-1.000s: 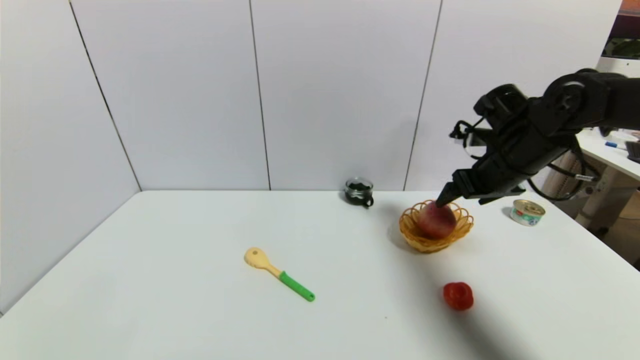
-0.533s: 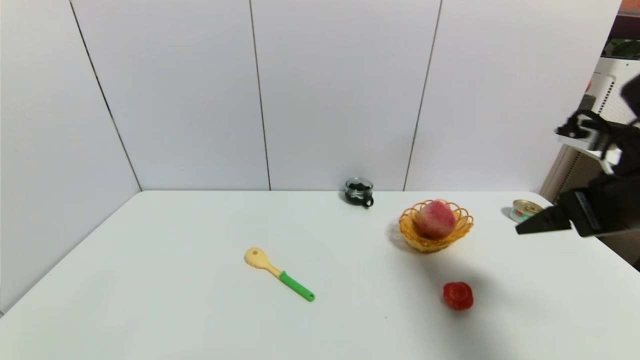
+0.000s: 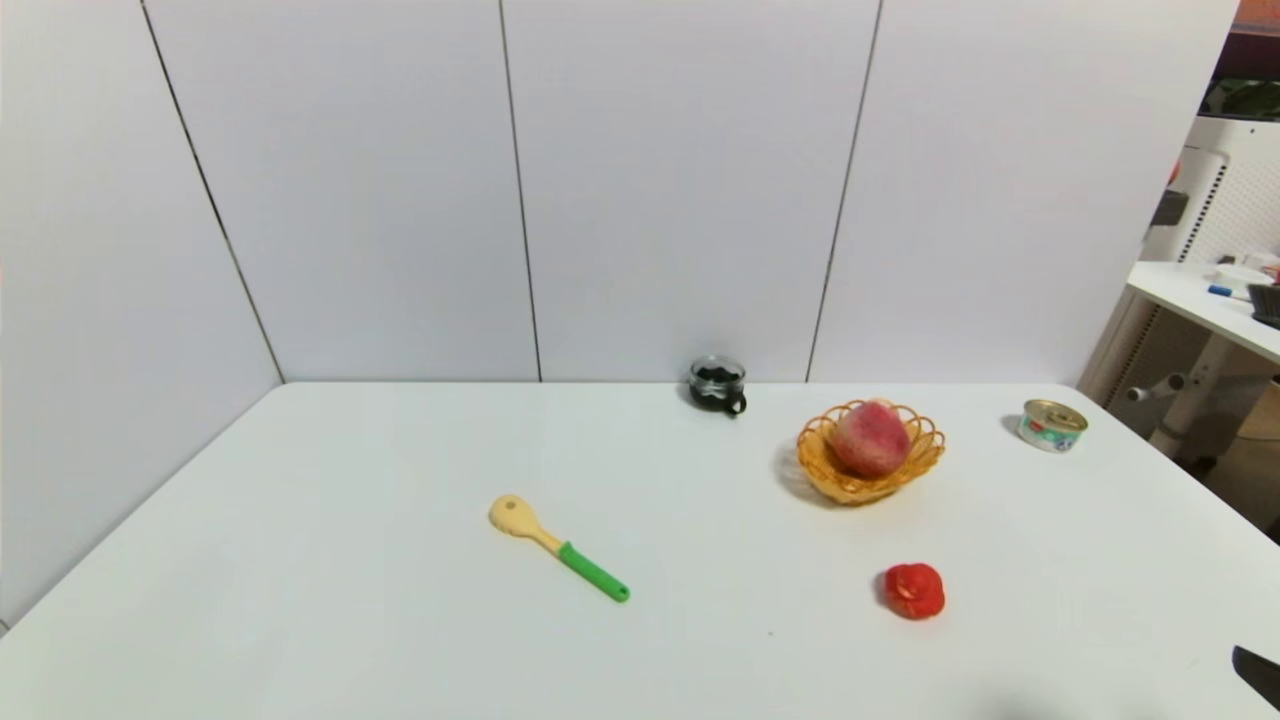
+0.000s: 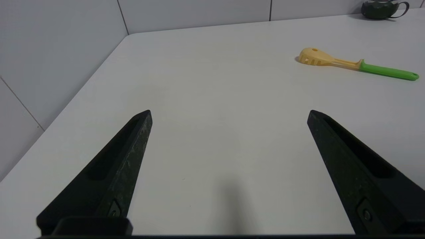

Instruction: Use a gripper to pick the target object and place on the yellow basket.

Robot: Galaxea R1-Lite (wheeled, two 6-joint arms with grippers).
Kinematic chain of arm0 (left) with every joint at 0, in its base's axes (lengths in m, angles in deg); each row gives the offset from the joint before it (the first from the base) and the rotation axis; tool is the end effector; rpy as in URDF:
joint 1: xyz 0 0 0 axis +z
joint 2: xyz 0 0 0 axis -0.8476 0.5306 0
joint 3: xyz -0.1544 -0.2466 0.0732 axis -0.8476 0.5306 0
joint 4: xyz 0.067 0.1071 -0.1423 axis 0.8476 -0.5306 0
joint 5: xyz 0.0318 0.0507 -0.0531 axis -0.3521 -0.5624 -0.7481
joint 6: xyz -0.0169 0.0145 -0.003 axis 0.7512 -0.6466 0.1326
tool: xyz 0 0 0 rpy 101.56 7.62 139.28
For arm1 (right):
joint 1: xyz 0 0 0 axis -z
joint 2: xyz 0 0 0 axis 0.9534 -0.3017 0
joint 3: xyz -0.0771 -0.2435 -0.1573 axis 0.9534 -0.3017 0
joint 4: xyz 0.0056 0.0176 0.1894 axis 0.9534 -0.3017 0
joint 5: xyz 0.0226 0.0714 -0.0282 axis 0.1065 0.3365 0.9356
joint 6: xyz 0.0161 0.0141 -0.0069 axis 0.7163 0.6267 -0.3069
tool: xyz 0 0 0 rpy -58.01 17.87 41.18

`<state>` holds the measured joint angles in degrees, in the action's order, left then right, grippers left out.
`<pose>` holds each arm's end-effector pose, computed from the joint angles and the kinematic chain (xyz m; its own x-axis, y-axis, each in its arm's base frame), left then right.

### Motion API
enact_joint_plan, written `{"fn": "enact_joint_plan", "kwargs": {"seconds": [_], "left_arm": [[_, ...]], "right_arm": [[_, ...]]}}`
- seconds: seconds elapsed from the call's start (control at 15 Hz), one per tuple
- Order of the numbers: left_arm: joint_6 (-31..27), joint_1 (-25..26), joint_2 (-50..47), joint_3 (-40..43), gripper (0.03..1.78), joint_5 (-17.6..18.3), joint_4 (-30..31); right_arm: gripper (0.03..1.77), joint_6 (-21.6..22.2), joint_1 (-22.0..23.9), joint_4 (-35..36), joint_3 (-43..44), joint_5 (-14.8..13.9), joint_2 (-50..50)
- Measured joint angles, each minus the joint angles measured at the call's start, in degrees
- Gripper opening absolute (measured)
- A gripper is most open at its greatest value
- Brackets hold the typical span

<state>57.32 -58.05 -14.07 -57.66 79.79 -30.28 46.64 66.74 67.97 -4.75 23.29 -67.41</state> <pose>-0.0228 -0.0005 0.0754 0.9997 -0.0247 -0.0022 0.0247 0.9981 0.0566 0.0356 0.0011 0.1728 0.9083 -0.0197 -0.4178 -0.0055 0.9982 -0.0591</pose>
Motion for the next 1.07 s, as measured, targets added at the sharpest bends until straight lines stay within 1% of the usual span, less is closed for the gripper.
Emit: {"fn": "enact_joint_plan", "kwargs": {"seconds": [0.13,0.27,0.4,0.47,0.6,0.73,0.8,0.93,1.07], "left_arm": [[0.0,0.0,0.0,0.0,1.69,0.0,0.0],[0.0,0.0,0.0,0.0,1.69,0.0,0.0],[0.0,0.0,0.0,0.0,1.69,0.0,0.0],[0.0,0.0,0.0,0.0,1.69,0.0,0.0],[0.0,0.0,0.0,0.0,1.69,0.0,0.0],[0.0,0.0,0.0,0.0,1.69,0.0,0.0],[0.0,0.0,0.0,0.0,1.69,0.0,0.0],[0.0,0.0,0.0,0.0,1.69,0.0,0.0],[0.0,0.0,0.0,0.0,1.69,0.0,0.0]], "right_arm": [[1.69,-1.1,0.9,6.0,-9.4,-0.2,10.0],[1.69,-2.2,1.6,9.2,-15.6,-0.1,15.7],[1.69,-2.6,3.0,9.6,-15.8,0.8,18.1],[1.69,-3.1,3.6,10.0,-16.2,1.8,19.6],[1.69,-4.0,4.6,11.6,-20.0,3.8,24.1],[1.69,-4.1,5.2,12.8,-22.9,6.4,29.7],[1.69,-3.7,5.5,13.2,-23.8,7.3,31.8],[1.69,-2.0,5.6,13.4,-24.5,7.4,34.2],[1.69,-1.5,5.7,13.3,-24.6,7.4,35.3]]}}
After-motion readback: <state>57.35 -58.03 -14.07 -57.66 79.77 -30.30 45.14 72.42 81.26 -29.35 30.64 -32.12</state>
